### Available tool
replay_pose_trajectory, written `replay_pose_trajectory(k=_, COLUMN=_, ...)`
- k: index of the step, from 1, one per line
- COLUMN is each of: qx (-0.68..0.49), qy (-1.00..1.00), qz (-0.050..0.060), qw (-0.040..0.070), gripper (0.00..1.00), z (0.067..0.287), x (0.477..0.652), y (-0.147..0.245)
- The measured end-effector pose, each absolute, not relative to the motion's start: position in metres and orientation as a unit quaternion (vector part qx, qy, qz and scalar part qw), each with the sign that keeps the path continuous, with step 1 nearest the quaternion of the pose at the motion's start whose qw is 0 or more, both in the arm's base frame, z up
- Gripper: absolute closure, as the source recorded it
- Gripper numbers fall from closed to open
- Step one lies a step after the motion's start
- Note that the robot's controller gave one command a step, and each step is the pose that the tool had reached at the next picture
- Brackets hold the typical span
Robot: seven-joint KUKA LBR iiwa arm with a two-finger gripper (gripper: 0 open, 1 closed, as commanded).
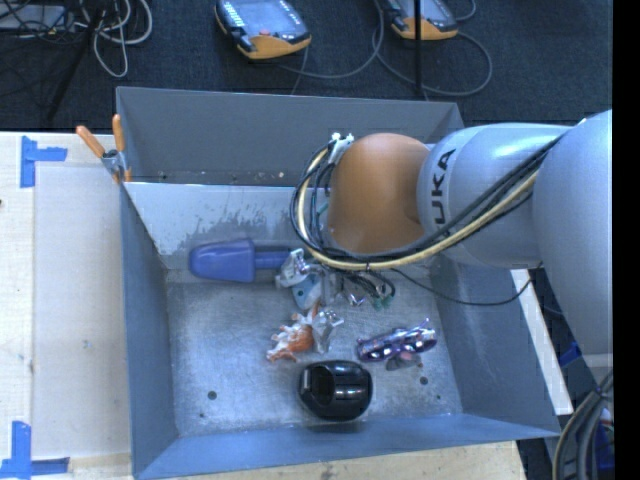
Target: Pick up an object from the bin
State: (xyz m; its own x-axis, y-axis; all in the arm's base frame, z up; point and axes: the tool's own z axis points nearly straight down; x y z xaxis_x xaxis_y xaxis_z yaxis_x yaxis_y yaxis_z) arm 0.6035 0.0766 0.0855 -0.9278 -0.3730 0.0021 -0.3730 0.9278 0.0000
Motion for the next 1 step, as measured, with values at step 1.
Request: replay_pose_trajectory(k=1, qx=0.065, qy=-0.998, qz=-0.005, qw=-0.002, gripper=1.00, z=0.0757, x=0.6002, y=0.0629)
